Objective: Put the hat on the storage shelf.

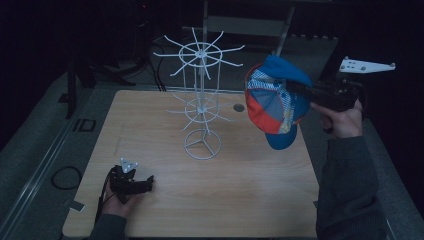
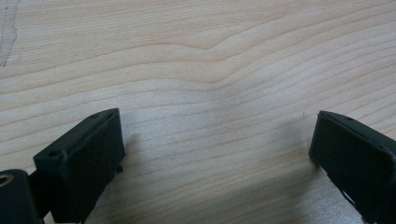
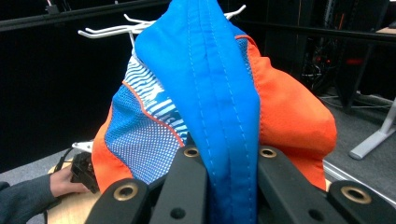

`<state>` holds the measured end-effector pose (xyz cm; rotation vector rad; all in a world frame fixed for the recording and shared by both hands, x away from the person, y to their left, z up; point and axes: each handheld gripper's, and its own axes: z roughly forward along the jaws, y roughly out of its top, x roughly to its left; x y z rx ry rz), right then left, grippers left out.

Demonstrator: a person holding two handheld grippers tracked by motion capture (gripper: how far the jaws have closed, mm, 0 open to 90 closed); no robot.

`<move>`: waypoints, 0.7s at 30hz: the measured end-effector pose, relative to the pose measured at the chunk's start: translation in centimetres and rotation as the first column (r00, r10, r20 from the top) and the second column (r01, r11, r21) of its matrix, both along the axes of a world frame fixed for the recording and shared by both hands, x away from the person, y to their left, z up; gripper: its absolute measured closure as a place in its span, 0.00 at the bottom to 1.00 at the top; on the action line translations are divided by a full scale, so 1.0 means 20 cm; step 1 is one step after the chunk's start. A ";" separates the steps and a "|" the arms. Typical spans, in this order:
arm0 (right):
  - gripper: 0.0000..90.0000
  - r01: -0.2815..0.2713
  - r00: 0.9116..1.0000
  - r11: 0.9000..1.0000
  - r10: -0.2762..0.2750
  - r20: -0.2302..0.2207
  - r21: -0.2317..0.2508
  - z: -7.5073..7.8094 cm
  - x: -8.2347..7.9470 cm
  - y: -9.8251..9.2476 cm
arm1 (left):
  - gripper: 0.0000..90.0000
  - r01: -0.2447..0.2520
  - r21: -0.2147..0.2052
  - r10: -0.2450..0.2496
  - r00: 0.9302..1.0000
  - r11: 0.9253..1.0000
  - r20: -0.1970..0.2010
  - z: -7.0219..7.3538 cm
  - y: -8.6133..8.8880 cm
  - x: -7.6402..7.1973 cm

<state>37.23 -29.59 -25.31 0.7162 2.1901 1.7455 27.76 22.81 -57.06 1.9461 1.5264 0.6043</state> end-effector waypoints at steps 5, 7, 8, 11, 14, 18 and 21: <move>0.98 -0.007 1.000 1.000 0.007 0.006 0.009 0.02 0.00 0.00 | 0.04 0.000 0.000 0.000 1.000 1.000 0.000 0.00 0.00 0.00; 0.98 -0.010 1.000 1.000 0.010 0.011 0.013 0.03 0.00 0.01 | 0.04 0.000 0.000 0.000 1.000 1.000 0.000 0.00 0.00 0.00; 0.98 -0.011 1.000 1.000 0.011 0.012 0.015 0.03 0.00 0.01 | 0.04 0.000 0.000 0.000 1.000 1.000 0.000 0.00 0.00 0.00; 0.98 -0.019 1.000 0.999 0.018 0.016 0.026 0.04 0.00 0.01 | 0.04 0.000 0.000 0.000 1.000 1.000 0.000 0.00 0.00 0.00; 0.98 -0.025 1.000 0.999 0.024 0.019 0.033 0.05 -0.01 0.01 | 0.04 0.000 0.000 0.000 1.000 1.000 0.000 0.00 0.00 0.00; 0.98 -0.036 0.999 0.998 0.034 0.027 0.043 0.06 -0.01 0.02 | 0.04 0.000 0.001 0.000 1.000 1.000 0.000 0.00 0.00 0.00; 0.98 -0.039 0.999 0.998 0.038 0.032 0.048 0.07 -0.01 0.03 | 0.04 0.000 0.000 0.000 1.000 1.000 0.000 0.00 0.00 0.00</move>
